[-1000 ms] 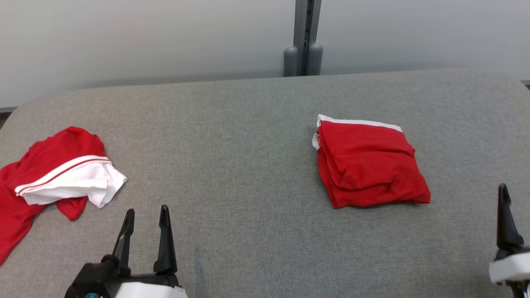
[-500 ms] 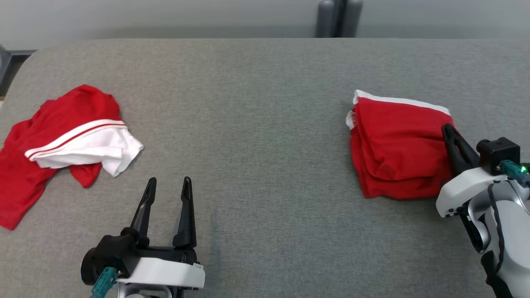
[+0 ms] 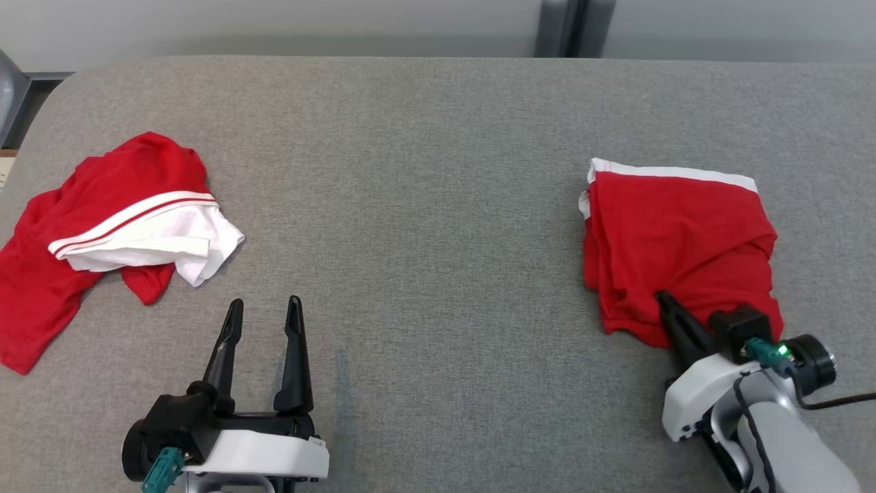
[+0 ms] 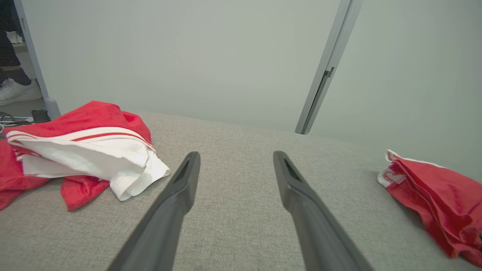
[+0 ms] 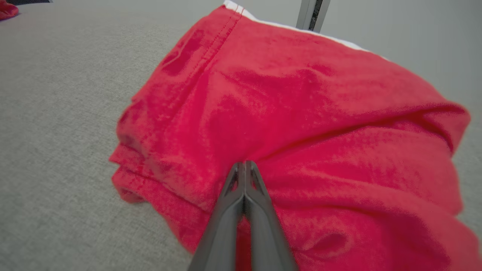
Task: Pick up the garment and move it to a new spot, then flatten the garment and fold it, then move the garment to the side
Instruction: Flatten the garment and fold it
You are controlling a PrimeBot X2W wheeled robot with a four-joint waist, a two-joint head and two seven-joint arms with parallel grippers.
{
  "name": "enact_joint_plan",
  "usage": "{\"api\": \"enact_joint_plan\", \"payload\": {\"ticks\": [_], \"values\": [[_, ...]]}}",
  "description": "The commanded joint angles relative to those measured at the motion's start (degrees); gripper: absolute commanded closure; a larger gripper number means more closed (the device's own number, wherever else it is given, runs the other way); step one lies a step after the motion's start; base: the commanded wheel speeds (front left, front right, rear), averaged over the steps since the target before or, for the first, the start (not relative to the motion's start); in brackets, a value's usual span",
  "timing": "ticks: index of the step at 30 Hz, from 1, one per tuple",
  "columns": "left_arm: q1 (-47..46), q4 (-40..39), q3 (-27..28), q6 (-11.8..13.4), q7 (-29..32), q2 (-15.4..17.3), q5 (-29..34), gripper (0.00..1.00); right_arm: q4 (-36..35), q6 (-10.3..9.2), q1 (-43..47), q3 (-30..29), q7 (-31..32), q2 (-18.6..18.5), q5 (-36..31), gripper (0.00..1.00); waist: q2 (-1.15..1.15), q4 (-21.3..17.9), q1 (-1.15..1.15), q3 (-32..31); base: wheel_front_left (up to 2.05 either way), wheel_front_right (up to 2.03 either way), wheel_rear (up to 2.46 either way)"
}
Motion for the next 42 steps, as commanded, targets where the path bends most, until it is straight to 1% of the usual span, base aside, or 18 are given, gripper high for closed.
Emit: {"api": "enact_joint_plan", "payload": {"ticks": [1, 5, 9, 12, 17, 22, 26, 27, 28, 29, 30, 31, 32, 33, 34, 35, 39, 42], "values": [[-0.26, -0.07, 0.29, 0.12, -0.10, 0.21, 0.41, 0.00, -0.09, 0.00, 1.48, 1.37, -0.13, 0.56, 1.14, 1.00, 0.00, -0.46, 0.00, -0.02, 0.00, 0.00, 0.00], [-0.44, 0.20, 0.65, -0.44, -0.10, 0.21, 0.95, 0.00, -0.41, 0.07, 1.96, 3.89, -0.07, 1.65, 2.70, 1.00, 0.00, -1.37, 0.00, -0.17, 0.00, 0.00, 0.00], [-0.53, 0.40, 1.05, -0.63, -0.10, 0.22, 1.17, 0.00, -3.96, 0.06, 1.83, 2.15, -0.16, 2.27, 3.43, 1.00, 0.00, -1.78, 0.00, -0.67, 0.00, 0.00, 0.00], [-0.10, 0.27, 1.23, -0.60, -0.10, 0.20, 1.07, 0.00, -6.52, 0.01, 3.24, 1.81, -0.15, 2.14, 2.41, 1.00, 0.00, -2.03, 0.00, -1.02, 0.00, 0.00, 0.00], [0.86, 0.62, 1.16, -0.36, -0.10, 0.21, 0.51, 0.00, -6.19, 0.00, 4.44, 5.37, -0.15, 1.43, 1.57, 1.00, 0.00, -2.46, 0.00, -2.02, 0.00, 0.00, 0.00], [1.37, 0.58, 1.68, -0.28, -0.10, 0.22, 0.13, 0.00, -7.13, 0.00, 5.39, 7.82, -0.15, 0.85, 3.54, 1.00, 0.00, -2.77, 0.00, -3.80, 0.00, 0.00, 0.00], [2.34, 0.17, 2.56, -0.17, -0.10, 0.22, 0.18, 0.00, -10.70, 0.00, 7.18, 5.84, -0.16, -0.24, 4.39, 1.00, 0.00, -3.13, 0.00, -5.48, 0.00, 0.00, 0.00], [2.92, -0.30, 3.48, -0.15, -0.10, 0.23, 0.15, 0.00, -14.05, 0.00, 9.28, 2.86, -0.16, -0.87, 4.96, 1.00, 0.00, -3.45, 0.00, -6.64, 0.00, 0.00, 0.00], [2.92, -0.30, 3.48, -0.15, -0.10, 0.23, 0.15, 0.00, -14.05, 0.00, 9.28, 2.86, -0.16, -0.87, 4.96, 1.00, 0.00, -3.45, 0.00, -6.64, 0.00, 0.00, 0.00], [3.31, -0.48, 3.90, -0.24, -0.10, 0.22, 0.26, 0.00, -16.00, 0.00, 10.59, 1.14, -0.16, -1.35, 4.55, 1.00, 0.00, -3.64, 0.00, -7.19, 0.00, 0.00, 0.00], [3.80, -0.61, 4.32, -0.35, -0.10, 0.20, 0.31, 0.00, -17.92, 0.00, 12.16, -1.13, -0.14, -1.53, 4.47, 0.96, 0.00, -3.82, 0.00, -7.81, 0.00, 0.00, 0.00], [4.27, -0.89, 4.88, -0.46, -0.10, 0.21, 0.39, 0.00, -20.12, 0.00, 13.76, -3.76, -0.16, -1.79, 4.15, 0.73, 0.00, -3.99, 0.00, -8.34, 0.00, 0.00, 0.00], [4.64, -1.05, 5.37, -0.55, -0.10, 0.21, 0.51, 0.00, -22.54, 0.00, 15.35, -6.24, -0.16, -2.05, 3.59, 0.58, 0.00, -4.14, 0.00, -8.77, 0.00, 0.00, 0.00], [4.84, -1.31, 5.84, -0.58, -0.10, 0.21, 0.52, 0.00, -24.66, 0.00, 16.91, -8.82, -0.15, -2.01, 3.18, 0.38, 0.00, -4.30, 0.00, -9.11, 0.00, 0.00, 0.00], [5.04, -1.57, 6.40, -0.59, -0.10, 0.22, 0.57, 0.00, -26.88, 0.00, 18.58, -11.60, -0.15, -1.79, 2.81, 0.04, 0.00, -4.47, 0.00, -9.38, 0.00, 0.00, 0.00], [5.38, -1.61, 6.83, -0.74, -0.10, 0.20, 0.75, 0.00, -29.12, 0.00, 20.07, -14.10, -0.16, -1.49, 2.43, 0.00, 0.00, -4.65, 0.00, -9.69, 0.00, 0.00, 0.00], [6.41, -1.23, 8.45, -1.45, -0.10, 0.21, 2.01, 0.00, -35.25, 0.00, 24.71, -21.28, -0.15, -0.73, 1.23, 0.00, 0.00, -5.56, 0.00, -10.80, 0.00, 0.00, 0.00], [7.61, -0.57, 9.27, -2.10, -0.10, 0.21, 3.09, 0.00, -37.13, 0.00, 27.09, -24.57, -0.15, -0.56, 0.81, 0.00, 0.00, -5.86, 0.00, -11.86, 0.00, 0.00, 0.00]]}}
